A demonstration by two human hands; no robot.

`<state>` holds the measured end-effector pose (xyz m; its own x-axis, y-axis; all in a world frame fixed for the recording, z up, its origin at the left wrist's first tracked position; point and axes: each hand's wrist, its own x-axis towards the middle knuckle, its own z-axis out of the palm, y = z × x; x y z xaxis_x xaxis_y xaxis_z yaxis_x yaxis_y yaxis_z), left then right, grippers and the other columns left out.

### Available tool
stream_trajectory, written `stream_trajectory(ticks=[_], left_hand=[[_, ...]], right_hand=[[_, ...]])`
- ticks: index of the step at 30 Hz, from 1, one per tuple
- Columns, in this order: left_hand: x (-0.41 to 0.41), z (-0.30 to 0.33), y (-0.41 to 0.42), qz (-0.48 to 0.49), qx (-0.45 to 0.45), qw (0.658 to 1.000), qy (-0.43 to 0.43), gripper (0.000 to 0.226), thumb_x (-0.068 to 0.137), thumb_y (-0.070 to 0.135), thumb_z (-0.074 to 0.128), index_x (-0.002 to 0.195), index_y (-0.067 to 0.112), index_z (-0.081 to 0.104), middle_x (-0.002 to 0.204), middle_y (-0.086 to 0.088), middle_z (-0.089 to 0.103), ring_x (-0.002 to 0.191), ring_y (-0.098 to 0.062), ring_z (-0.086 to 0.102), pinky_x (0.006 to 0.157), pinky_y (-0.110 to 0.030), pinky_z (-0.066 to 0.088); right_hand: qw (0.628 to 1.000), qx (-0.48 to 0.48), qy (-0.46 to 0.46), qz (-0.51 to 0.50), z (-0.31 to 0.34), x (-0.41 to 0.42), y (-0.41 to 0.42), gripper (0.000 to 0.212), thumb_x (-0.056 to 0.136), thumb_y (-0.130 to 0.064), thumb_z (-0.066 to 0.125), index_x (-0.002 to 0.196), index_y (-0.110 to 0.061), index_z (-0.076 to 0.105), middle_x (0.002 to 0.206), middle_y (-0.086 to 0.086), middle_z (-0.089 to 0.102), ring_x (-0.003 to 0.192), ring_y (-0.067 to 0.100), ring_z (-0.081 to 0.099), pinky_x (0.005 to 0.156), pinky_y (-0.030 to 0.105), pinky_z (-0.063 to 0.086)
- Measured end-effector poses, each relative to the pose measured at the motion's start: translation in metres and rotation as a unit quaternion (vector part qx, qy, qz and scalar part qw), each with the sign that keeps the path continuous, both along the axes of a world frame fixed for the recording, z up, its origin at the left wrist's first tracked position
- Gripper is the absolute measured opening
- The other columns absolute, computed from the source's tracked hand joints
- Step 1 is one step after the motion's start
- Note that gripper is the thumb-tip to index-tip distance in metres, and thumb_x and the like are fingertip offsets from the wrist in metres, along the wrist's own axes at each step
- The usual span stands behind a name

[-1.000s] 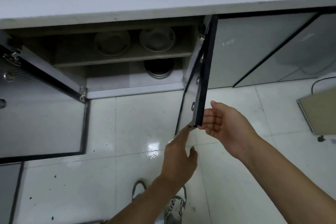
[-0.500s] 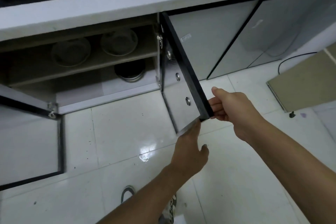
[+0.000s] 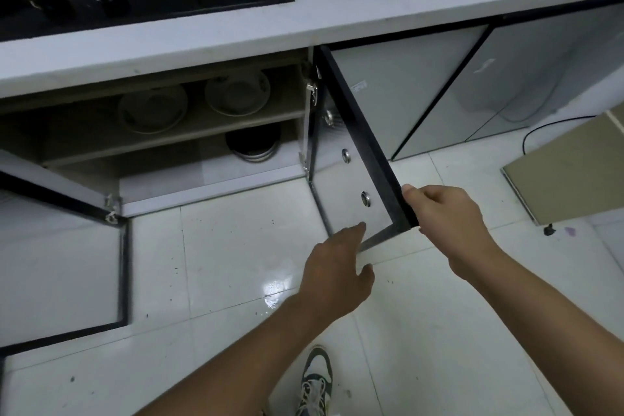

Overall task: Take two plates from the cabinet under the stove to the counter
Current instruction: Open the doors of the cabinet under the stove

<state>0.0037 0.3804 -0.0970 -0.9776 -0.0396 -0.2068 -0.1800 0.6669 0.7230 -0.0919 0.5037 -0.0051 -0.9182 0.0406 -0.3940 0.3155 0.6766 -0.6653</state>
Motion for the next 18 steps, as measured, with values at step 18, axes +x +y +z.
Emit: stream_trajectory(ticks=[18], left_hand=[[0.017,0.044,-0.122,0.007,-0.249,0.967,0.055,0.066,0.084,0.041,0.055,0.142,0.021,0.031,0.147,0.001,0.042,0.134,-0.018,0.033,0.101,-0.040,0.030]], right_hand=[[0.887,0.219,0.189,0.359,-0.003,0.042,-0.086,0.052,0.089,-0.037,0.053,0.134,-0.012,0.047,0.144,0.014,0.044,0.133,0.029,0.038,0.108,0.043,0.034]])
